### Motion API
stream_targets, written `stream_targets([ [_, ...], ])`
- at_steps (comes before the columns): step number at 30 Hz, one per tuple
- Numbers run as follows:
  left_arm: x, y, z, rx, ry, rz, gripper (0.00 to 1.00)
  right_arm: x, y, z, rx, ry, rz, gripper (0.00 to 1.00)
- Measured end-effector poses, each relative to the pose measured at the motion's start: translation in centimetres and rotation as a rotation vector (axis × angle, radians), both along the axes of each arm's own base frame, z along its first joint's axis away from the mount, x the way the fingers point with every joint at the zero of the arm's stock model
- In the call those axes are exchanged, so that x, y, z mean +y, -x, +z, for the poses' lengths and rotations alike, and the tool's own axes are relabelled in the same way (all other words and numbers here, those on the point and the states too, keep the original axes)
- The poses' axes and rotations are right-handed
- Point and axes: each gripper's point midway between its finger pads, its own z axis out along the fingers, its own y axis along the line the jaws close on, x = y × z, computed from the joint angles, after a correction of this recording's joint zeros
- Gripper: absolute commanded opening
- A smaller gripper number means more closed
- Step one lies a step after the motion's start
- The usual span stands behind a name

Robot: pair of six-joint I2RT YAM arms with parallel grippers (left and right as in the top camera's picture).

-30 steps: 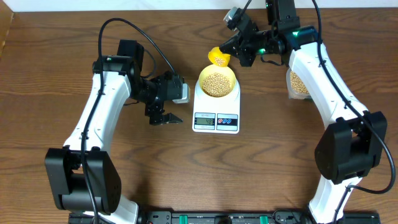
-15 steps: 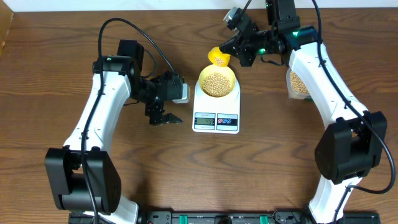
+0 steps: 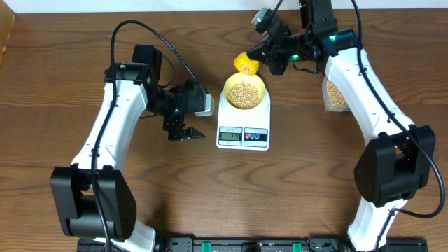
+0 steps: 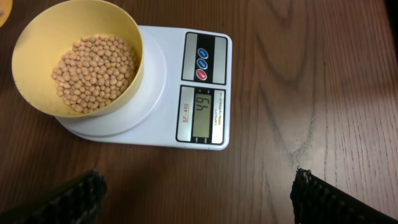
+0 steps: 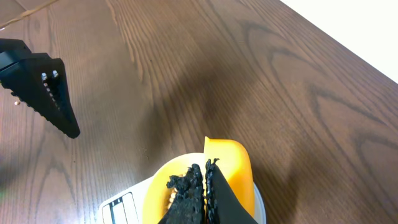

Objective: Scoop item into bowl and weigh 50g on scale
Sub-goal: 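Keep the scoop tilted over the bowl while the scale reading settles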

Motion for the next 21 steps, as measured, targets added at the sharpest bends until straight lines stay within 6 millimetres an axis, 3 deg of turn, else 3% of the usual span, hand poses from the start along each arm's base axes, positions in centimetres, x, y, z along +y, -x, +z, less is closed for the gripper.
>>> stream_targets([
  [21,0.00,0.00,0.00,0.000,0.000,0.000,0.97,-0.02,0.06,-0.05,0.011,-0.001,-0.005,0.01],
])
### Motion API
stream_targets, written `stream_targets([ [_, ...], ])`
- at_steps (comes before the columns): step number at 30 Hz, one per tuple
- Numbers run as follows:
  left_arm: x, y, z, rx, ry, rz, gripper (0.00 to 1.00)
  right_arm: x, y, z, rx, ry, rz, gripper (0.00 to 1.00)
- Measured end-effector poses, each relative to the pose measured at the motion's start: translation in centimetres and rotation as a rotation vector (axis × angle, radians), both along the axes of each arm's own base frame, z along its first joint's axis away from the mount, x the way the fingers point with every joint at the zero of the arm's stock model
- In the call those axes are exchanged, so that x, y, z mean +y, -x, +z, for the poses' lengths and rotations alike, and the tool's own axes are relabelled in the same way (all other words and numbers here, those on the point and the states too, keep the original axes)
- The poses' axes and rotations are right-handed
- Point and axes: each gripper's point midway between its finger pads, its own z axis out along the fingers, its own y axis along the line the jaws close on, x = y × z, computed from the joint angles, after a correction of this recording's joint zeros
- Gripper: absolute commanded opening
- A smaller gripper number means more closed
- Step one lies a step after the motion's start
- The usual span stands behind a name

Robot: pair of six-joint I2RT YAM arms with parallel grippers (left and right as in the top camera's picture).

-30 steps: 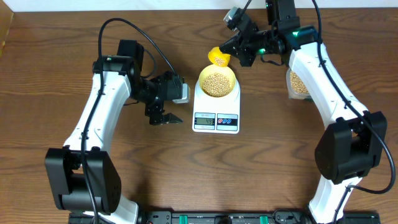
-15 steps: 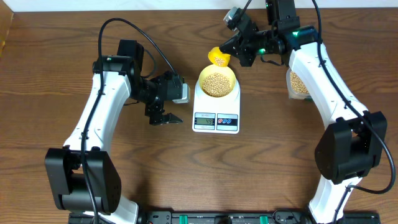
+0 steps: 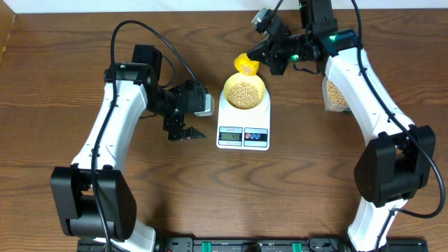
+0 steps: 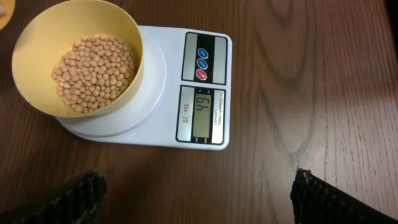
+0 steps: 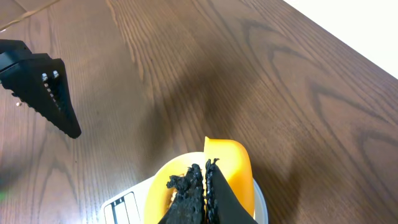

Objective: Scoop item into bowl and weigh 50g on scale
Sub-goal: 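Keep the scoop tilted over the bowl while the scale reading settles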

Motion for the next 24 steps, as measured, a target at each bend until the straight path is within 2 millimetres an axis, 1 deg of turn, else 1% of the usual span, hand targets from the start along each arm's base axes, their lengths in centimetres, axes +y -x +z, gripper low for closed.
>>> stream_targets([
  [24,0.00,0.00,0.00,0.000,0.000,0.000,0.97,0.05,-0.21,0.18,-0.011,-0.005,-0.002,0.01],
])
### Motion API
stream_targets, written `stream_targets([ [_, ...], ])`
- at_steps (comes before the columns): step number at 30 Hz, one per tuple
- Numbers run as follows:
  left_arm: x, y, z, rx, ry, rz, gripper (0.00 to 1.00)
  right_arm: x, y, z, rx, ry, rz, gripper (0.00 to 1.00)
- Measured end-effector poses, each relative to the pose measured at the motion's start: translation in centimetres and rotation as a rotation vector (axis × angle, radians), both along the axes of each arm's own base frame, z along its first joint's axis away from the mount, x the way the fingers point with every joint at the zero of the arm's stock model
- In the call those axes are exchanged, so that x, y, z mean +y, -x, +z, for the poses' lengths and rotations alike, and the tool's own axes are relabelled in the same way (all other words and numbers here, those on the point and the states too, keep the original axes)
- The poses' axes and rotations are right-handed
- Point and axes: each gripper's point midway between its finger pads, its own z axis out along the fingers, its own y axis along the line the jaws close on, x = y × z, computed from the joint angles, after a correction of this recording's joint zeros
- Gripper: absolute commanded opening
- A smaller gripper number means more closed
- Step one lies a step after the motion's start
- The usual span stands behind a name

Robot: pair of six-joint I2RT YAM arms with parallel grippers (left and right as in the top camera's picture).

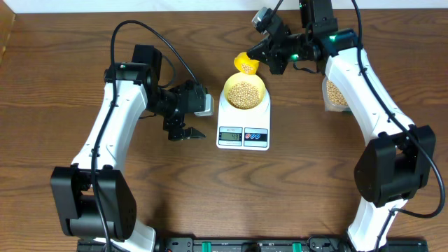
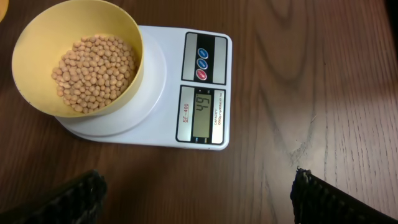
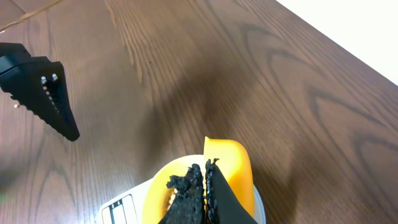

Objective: Scoop item into bowl and weigh 50g on scale
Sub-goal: 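Keep the scoop tilted over the bowl while the scale reading settles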

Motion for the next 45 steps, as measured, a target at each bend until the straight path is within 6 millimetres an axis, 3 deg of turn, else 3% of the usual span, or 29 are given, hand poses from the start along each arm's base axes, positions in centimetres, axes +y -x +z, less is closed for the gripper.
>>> stream_targets([
  [11,0.0,0.0,0.0,0.000,0.000,0.000,0.98,-0.2,0.5,-0.5,0.010,0.022,0.015,0.01],
  [20,0.0,0.0,0.0,0.000,0.000,0.000,0.98,-0.3,-0.4,-0.2,-0.004,0.018,-0.027,0.01],
  [45,0.0,0.0,0.0,0.000,0.000,0.000,0.98,-0.3,-0.6,-0.1,0.009,0.011,-0.047,0.01],
])
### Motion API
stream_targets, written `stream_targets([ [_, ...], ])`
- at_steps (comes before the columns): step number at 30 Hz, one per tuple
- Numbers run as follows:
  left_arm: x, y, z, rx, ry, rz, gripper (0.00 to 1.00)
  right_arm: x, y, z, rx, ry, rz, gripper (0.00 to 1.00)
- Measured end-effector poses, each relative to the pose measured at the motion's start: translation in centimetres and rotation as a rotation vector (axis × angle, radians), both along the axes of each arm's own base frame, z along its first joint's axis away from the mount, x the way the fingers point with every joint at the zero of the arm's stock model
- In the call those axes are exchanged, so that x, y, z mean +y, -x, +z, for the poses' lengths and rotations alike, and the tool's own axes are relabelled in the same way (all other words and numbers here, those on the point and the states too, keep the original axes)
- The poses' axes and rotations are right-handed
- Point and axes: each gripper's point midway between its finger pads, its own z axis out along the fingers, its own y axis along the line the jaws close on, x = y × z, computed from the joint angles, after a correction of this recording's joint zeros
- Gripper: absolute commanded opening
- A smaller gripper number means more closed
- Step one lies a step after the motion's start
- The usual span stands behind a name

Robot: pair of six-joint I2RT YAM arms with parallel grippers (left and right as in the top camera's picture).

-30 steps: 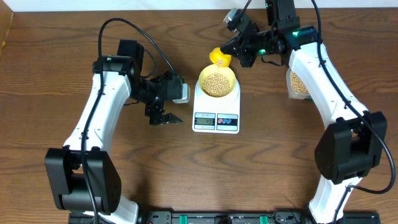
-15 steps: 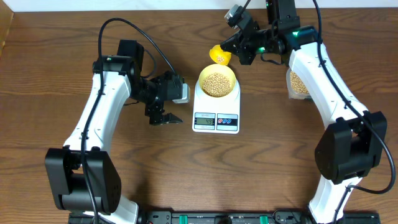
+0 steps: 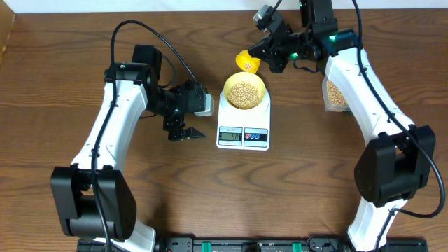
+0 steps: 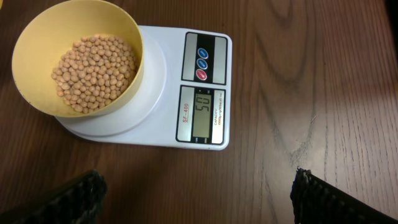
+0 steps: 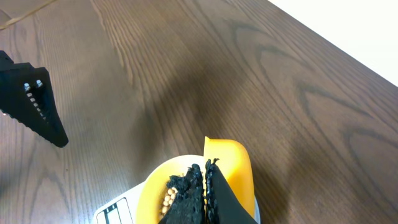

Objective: Scoop item into bowl and weigh 50g on scale
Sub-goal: 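Keep the scoop tilted over the bowl while the scale reading settles, then move the yellow scoop right back to the soybean tub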

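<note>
A yellow bowl (image 3: pixel 243 91) of tan beans (image 4: pixel 94 73) sits on the white scale (image 3: pixel 243 127). The scale's display (image 4: pixel 202 112) reads 50. My right gripper (image 3: pixel 270 56) is shut on the handle of a yellow scoop (image 3: pixel 246 61), which hangs just behind the bowl's far left rim. In the right wrist view the shut fingertips (image 5: pixel 198 174) cover the scoop (image 5: pixel 233 168) above the bowl (image 5: pixel 155 190). My left gripper (image 4: pixel 196 186) stands open over bare table in front of the scale, left of it in the overhead view (image 3: pixel 183 133).
A clear container of beans (image 3: pixel 336 94) stands at the right, under the right arm. The table's far edge (image 3: pixel 210 11) runs close behind the scoop. Cables hang over both arms.
The scale's display has gone from 49 to 50. The scoop in my right gripper stands slightly higher and farther back from the bowl. The left arm has not moved.
At all three earlier moments my right gripper held the scoop at the bowl's far rim and the display read 49, with the left gripper open beside the scale. Now the display reads 50 and the scoop is a little farther off.
</note>
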Motion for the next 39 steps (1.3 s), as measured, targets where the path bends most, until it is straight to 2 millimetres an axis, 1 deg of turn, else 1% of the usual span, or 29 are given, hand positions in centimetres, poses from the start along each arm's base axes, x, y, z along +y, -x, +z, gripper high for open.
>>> stream_targets([
  [25,0.0,0.0,0.0,0.000,0.000,0.000,0.97,0.0,0.0,0.0,0.019,-0.008,-0.014,0.01],
  [30,0.0,0.0,0.0,0.000,0.000,0.000,0.98,0.2,-0.5,0.5,0.031,-0.037,-0.047,0.01],
  [33,0.0,0.0,0.0,0.000,0.000,0.000,0.98,0.1,-1.1,1.0,0.065,-0.076,-0.097,0.01],
  [35,0.0,0.0,0.0,0.000,0.000,0.000,0.98,-0.4,-1.6,1.5,0.095,-0.114,-0.129,0.01],
  [37,0.0,0.0,0.0,0.000,0.000,0.000,0.98,-1.2,-2.1,2.1,0.123,-0.158,-0.157,0.01],
  [39,0.0,0.0,0.0,0.000,0.000,0.000,0.97,-2.9,-2.8,3.0,0.161,-0.220,-0.193,0.01],
])
